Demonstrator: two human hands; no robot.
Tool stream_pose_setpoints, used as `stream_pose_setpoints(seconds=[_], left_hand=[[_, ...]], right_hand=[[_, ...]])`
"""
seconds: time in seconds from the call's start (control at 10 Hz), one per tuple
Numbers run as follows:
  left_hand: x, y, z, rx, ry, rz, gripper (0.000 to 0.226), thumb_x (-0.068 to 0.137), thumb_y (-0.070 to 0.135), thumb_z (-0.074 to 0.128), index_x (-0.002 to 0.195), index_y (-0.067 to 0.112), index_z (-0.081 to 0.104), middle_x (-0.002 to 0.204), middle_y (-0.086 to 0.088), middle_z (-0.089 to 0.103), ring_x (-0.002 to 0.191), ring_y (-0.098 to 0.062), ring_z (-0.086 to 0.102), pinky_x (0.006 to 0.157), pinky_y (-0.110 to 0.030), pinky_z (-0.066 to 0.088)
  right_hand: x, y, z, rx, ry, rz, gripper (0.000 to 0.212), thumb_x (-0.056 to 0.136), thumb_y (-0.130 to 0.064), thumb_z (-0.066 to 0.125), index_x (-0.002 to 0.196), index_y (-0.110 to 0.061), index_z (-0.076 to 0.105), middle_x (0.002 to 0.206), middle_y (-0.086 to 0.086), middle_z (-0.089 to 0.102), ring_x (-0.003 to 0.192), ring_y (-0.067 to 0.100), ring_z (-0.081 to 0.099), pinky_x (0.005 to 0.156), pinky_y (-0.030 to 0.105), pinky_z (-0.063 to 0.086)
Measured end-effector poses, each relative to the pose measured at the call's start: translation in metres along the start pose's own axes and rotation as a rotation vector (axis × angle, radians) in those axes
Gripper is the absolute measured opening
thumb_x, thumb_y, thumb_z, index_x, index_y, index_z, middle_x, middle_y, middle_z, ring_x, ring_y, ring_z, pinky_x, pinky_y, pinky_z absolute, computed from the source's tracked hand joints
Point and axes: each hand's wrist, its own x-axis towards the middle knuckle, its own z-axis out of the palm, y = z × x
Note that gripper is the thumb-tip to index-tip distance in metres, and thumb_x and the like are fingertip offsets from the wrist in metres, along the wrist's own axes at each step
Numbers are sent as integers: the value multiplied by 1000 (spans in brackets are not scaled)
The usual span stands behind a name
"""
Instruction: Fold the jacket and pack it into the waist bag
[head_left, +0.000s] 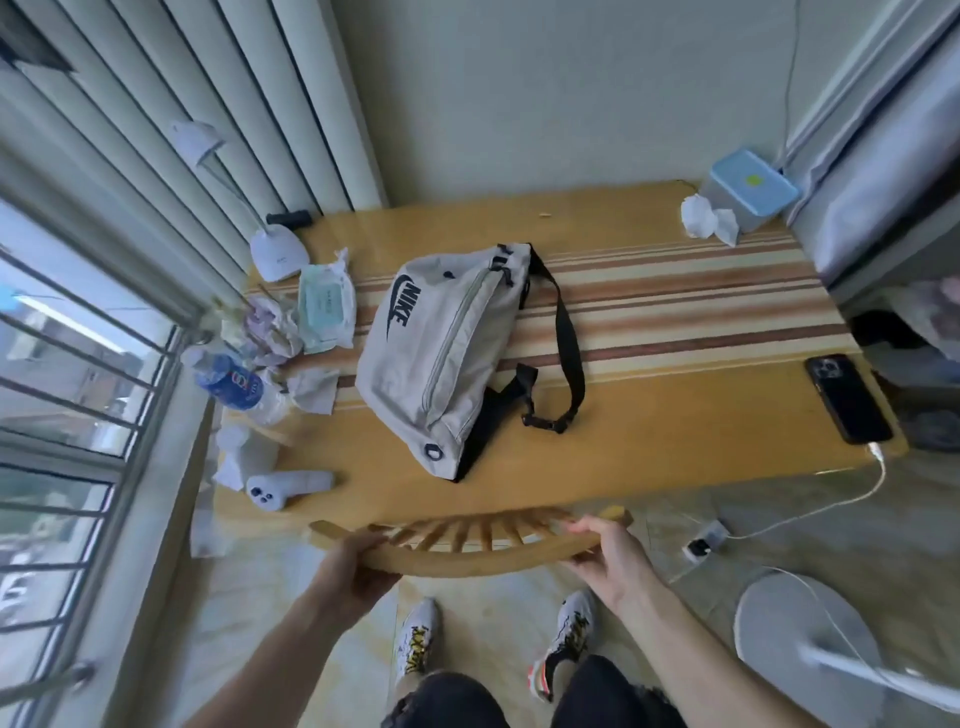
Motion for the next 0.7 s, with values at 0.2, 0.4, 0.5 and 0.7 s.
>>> stream_pose_setpoints(seconds=[0.2, 0.4, 0.5, 0.7], left_hand=[[-7, -19, 15, 424, 358, 269, 57, 67, 31, 83, 113, 1, 67, 104, -22, 69, 91, -36, 67, 83, -47, 60], [-56, -59, 34, 1375, 653, 797, 83, 94, 47, 60, 161, 18, 21, 170, -22, 4, 157, -36, -1, 126, -46, 14], [-62, -70, 40, 1664, 394, 923, 55, 99, 44, 47, 152, 27, 43, 169, -7, 24, 158, -28, 13, 126, -43, 13], [-68, -78, 48, 1960, 81, 991, 46, 104, 34, 35, 149, 36, 43, 150, 1, 56, 140, -25, 48, 116, -40, 32]], right_hand=[[0, -17, -9, -252, 85, -72, 48, 82, 6, 74, 125, 4, 53, 123, 24, 60, 111, 38, 61, 84, 43, 57], [-25, -17, -29, -1433, 121, -989, 34, 97, -28, 61, 129, -20, 57, 120, 1, 59, 112, 23, 57, 89, 32, 48], [-31, -5, -35, -1882, 1, -1047, 31, 103, -38, 42, 122, -23, 62, 121, -5, 64, 127, 23, 49, 110, 36, 34], [-67, -17, -18, -1466, -50, -1033, 25, 100, -33, 56, 117, -21, 69, 119, -4, 71, 112, 17, 65, 94, 29, 50]])
